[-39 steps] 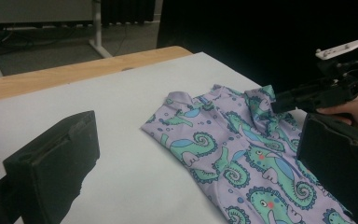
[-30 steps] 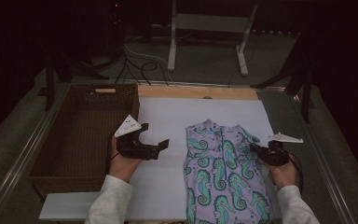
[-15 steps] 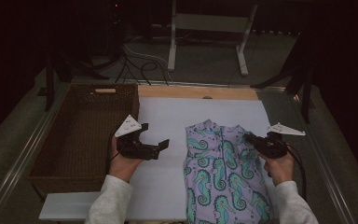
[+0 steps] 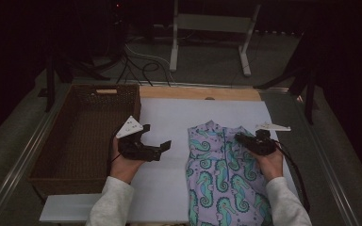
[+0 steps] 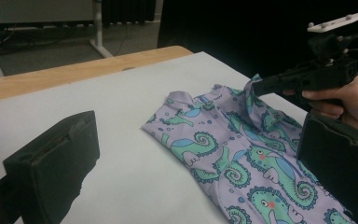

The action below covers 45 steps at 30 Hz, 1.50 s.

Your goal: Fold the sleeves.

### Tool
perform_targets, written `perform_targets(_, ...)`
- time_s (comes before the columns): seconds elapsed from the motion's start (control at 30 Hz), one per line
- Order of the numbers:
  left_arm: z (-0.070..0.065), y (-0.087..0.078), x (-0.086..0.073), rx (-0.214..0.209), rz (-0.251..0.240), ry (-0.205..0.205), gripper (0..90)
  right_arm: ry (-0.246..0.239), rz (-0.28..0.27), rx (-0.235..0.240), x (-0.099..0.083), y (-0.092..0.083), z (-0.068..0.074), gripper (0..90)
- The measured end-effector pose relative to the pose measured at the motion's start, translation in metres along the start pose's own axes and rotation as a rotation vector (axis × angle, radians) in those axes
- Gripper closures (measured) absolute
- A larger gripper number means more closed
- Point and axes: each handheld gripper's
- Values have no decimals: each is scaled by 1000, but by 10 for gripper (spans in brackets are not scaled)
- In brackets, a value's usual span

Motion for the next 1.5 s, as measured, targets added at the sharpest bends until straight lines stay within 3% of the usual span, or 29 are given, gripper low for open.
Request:
perform_targets(0.37,0,0,0,0,0,0,0,-14,45,22,-7,18,8,846)
perform_targets(0.4,0,0,0,1,0,0,0,-9,48,34,-7,19,8,766)
perform_targets(0.47,0,0,0,0,0,0,0,5,44,74,-8,21,8,509)
perform_targets(0.53,0,0,0,0,0,1,0,18,28,107,-7,19,7,420)
perform_targets(0.6,0,0,0,0,0,1,0,14,7,108,-6,17,6,358)
perform_targets(0.77,0,0,0,-1,-1,0,0,27,12,58,-5,14,2,272)
perform_targets(0.83,0,0,0,-1,0,0,0,16,17,13,-6,11,0,231)
perform_targets(1.07,-1,1,0,8,8,8,0,7,-1,-72,-4,-8,-7,108)
perform_targets(1.27,-1,1,0,8,4,6,0,12,-40,-138,-14,-29,-21,102)
perform_targets(1.43,-2,1,0,10,4,8,0,17,-57,-165,-28,-42,-30,92)
perform_targets(1.5,-2,1,0,12,5,9,0,17,-76,-197,-38,-51,-34,92)
Point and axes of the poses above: each handheld gripper's, and its own axes: y roughly forward along the jaws, x roughly out of its top, z roughly to its left, and after that the axes turned 14 degrees about -x, right-handed
